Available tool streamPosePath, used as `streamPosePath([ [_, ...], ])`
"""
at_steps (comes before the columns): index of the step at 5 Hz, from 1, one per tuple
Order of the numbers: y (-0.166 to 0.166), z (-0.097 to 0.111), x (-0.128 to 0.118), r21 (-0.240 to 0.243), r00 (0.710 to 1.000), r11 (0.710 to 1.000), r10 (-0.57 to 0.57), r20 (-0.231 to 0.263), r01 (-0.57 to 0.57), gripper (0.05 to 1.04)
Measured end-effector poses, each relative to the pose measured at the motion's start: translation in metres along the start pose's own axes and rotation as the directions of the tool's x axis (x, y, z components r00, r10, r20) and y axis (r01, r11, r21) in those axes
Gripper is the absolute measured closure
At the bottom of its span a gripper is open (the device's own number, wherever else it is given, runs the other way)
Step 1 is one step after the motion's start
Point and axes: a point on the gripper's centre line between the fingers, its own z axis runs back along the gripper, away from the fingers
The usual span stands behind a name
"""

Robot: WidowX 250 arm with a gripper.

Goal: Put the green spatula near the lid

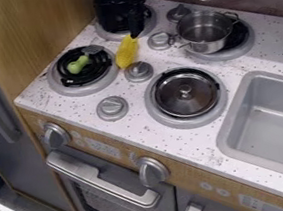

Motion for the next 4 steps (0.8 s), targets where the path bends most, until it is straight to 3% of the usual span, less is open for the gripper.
streamPosePath([
  [2, -0.004, -0.035, -0.019, -0.046, 0.997, 0.999, 0.021, -0.076, -0.025, 0.085],
  [3, 0.001, -0.036, -0.037, -0.045, 0.995, 0.998, 0.045, -0.084, -0.049, 0.085],
  [4, 0.028, -0.022, -0.055, 0.006, 0.996, 0.996, 0.084, -0.042, -0.084, 0.085],
])
